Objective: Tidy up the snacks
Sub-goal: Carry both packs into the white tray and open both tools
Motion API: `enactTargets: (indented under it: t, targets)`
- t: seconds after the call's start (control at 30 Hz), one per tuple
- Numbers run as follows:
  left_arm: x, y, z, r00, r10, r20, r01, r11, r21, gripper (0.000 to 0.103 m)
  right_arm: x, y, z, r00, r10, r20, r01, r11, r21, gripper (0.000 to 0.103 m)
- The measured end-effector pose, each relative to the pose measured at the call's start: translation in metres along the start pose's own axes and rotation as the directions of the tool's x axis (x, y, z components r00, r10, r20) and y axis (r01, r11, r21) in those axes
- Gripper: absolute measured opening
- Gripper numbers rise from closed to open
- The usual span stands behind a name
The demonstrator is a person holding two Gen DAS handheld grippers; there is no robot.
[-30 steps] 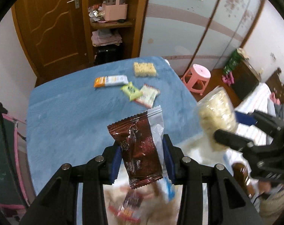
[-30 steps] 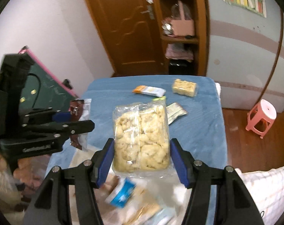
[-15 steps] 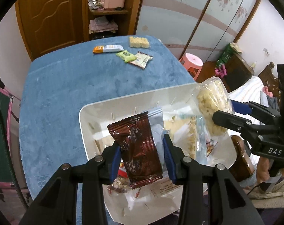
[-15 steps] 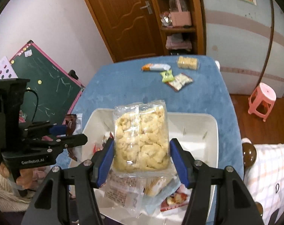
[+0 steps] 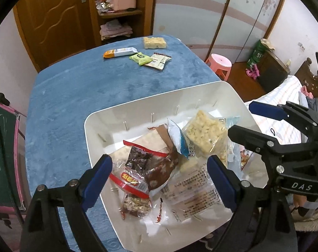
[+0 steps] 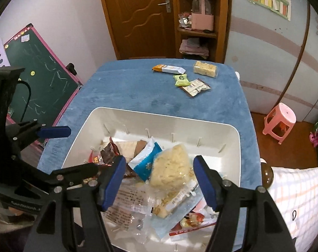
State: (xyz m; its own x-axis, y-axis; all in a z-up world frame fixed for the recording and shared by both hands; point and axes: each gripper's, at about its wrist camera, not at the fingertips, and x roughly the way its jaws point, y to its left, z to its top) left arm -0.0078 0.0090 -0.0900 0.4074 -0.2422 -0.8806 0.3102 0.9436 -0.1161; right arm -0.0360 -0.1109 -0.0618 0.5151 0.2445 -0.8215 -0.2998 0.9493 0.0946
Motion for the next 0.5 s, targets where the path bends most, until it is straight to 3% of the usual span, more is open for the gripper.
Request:
enactTargets:
  t: [0.5]
  targets:
    - [0.0009, 0.0014, 0.0005, 1.0, 0.022, 0.008, -0.022, 1.0, 0.0, 0.091, 0.0074, -0.0047, -0.0018, 0.999, 0.031, -0.022, -0.03, 0.998, 0.052, 0.067]
